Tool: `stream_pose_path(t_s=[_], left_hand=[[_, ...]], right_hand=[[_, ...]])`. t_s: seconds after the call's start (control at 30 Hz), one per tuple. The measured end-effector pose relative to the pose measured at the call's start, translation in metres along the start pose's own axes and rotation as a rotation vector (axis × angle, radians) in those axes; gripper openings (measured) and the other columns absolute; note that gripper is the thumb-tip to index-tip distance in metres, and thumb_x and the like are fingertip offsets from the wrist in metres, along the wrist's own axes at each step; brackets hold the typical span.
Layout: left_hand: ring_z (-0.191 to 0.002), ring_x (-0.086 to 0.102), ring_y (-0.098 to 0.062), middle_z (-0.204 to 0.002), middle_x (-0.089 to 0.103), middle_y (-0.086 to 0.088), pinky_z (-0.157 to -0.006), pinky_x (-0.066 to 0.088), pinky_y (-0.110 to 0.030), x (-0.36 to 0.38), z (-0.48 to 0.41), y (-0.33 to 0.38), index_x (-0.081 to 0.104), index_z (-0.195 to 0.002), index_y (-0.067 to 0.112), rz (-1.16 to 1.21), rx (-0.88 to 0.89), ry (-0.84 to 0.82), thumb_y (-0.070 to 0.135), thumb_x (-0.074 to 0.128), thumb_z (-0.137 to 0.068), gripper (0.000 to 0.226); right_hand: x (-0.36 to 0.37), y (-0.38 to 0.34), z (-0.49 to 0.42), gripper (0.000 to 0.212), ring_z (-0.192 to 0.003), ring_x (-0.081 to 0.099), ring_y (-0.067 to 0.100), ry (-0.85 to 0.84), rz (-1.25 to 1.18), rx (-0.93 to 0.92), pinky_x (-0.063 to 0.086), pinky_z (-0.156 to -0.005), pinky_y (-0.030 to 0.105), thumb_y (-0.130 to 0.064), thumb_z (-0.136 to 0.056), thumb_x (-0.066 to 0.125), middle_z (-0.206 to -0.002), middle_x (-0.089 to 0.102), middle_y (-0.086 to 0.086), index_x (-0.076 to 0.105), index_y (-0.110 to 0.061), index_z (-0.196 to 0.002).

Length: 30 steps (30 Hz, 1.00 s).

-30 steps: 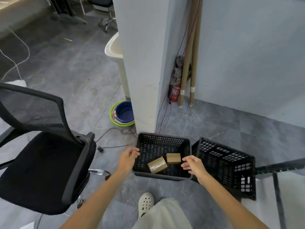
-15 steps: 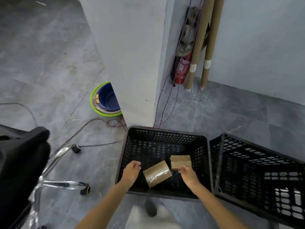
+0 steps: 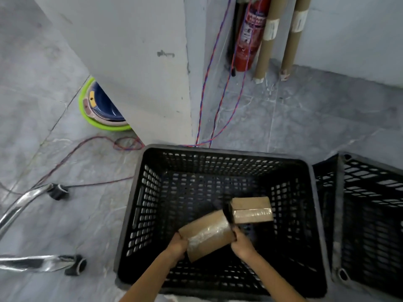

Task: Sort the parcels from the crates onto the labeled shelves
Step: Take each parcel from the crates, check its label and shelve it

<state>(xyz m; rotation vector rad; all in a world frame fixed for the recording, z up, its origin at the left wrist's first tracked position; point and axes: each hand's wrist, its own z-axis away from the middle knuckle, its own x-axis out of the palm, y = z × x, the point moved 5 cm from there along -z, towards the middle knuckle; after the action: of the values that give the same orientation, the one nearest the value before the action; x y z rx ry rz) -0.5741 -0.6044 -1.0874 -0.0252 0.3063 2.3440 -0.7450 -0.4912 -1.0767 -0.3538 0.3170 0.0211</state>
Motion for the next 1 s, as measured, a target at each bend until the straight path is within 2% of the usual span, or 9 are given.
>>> stream_pose_path(t_s=[0.13,0.23,0.37,0.5,0.57,0.7,0.8,0.9,1.0], left_hand=[[-0.112,0.05,-0.03,-0.131,0.048,-0.016,-0.094,0.048,-0.046,-0.016,0.057,0.014,0.038,-0.129,0.012,0.081,0.056,0.03,0.003,0.038,-0.094,0.036],[-0.104,0.051,-0.028,-0.122,0.053,-0.014,-0.089,0.048,-0.047,-0.03,0.133,0.046,0.039,-0.126,0.013,0.185,0.112,0.054,-0.002,0.037,-0.092,0.037],[-0.103,0.055,-0.028,-0.116,0.058,-0.013,-0.089,0.046,-0.047,-0.041,0.264,0.108,0.033,-0.142,0.015,0.232,0.227,-0.011,-0.011,0.032,-0.092,0.056],[-0.098,0.057,-0.029,-0.101,0.058,-0.015,-0.09,0.046,-0.048,-0.038,0.417,0.173,0.047,-0.129,0.006,0.157,0.414,-0.068,-0.008,0.027,-0.093,0.044],[-0.1,0.056,-0.031,-0.105,0.057,-0.017,-0.09,0.047,-0.05,-0.033,0.499,0.206,0.049,-0.122,0.003,0.132,0.521,-0.081,-0.01,0.027,-0.091,0.04],[-0.094,0.052,-0.027,-0.1,0.055,-0.01,-0.093,0.047,-0.057,-0.018,0.664,0.263,0.043,-0.101,0.005,0.093,0.713,-0.122,-0.006,0.029,-0.095,0.018],[-0.1,0.048,-0.028,-0.105,0.05,-0.015,-0.092,0.044,-0.06,-0.007,0.779,0.294,0.037,-0.084,0.009,0.136,0.808,-0.15,-0.006,0.028,-0.094,0.02],[-0.112,0.052,-0.034,-0.118,0.054,-0.019,-0.091,0.047,-0.061,-0.002,0.866,0.314,0.041,-0.087,0.008,0.089,0.945,-0.162,-0.008,0.032,-0.094,0.019],[-0.103,0.056,-0.03,-0.119,0.056,-0.018,-0.092,0.048,-0.058,-0.002,0.928,0.328,0.044,-0.091,0.01,0.068,1.095,-0.161,-0.01,0.033,-0.095,0.023]], right_hand=[[-0.025,-0.013,0.05,0.016,-0.091,0.058,0.017,0.109,-0.149,-0.009,0.045,-0.084,0.03,-0.02,-0.095,0.053,-0.109,0.064,0.011,0.055,-0.012,-0.11],[-0.064,-0.037,0.114,0.013,-0.084,0.055,0.015,0.163,-0.337,0.001,0.048,-0.081,0.031,-0.024,-0.095,0.051,-0.102,0.06,0.008,0.056,-0.012,-0.096],[-0.128,-0.082,0.226,0.024,-0.097,0.055,0.02,0.2,-0.633,0.012,0.055,-0.082,0.039,-0.037,-0.094,0.053,-0.11,0.057,0.007,0.06,-0.017,-0.102],[-0.202,-0.133,0.357,0.059,-0.096,0.06,0.03,0.364,-0.725,-0.056,0.056,-0.081,0.049,-0.052,-0.087,0.056,-0.109,0.059,0.025,0.059,0.006,-0.099],[-0.239,-0.16,0.428,0.063,-0.097,0.061,0.029,0.435,-0.773,-0.102,0.056,-0.081,0.052,-0.056,-0.085,0.055,-0.107,0.062,0.022,0.059,0.006,-0.094],[-0.312,-0.204,0.568,0.064,-0.105,0.058,0.033,0.587,-0.882,-0.188,0.054,-0.085,0.05,-0.062,-0.085,0.05,-0.116,0.06,0.018,0.06,-0.004,-0.11],[-0.364,-0.229,0.664,0.069,-0.098,0.056,0.032,0.751,-0.86,-0.292,0.044,-0.091,0.043,-0.072,-0.08,0.04,-0.104,0.063,0.019,0.059,-0.005,-0.083],[-0.404,-0.246,0.739,0.066,-0.096,0.055,0.033,0.865,-0.885,-0.371,0.041,-0.087,0.04,-0.068,-0.084,0.042,-0.105,0.064,0.021,0.056,-0.004,-0.082],[-0.432,-0.259,0.797,0.06,-0.081,0.05,0.028,0.949,-0.939,-0.486,0.041,-0.079,0.039,-0.061,-0.088,0.045,-0.091,0.064,0.022,0.058,-0.003,-0.078]])
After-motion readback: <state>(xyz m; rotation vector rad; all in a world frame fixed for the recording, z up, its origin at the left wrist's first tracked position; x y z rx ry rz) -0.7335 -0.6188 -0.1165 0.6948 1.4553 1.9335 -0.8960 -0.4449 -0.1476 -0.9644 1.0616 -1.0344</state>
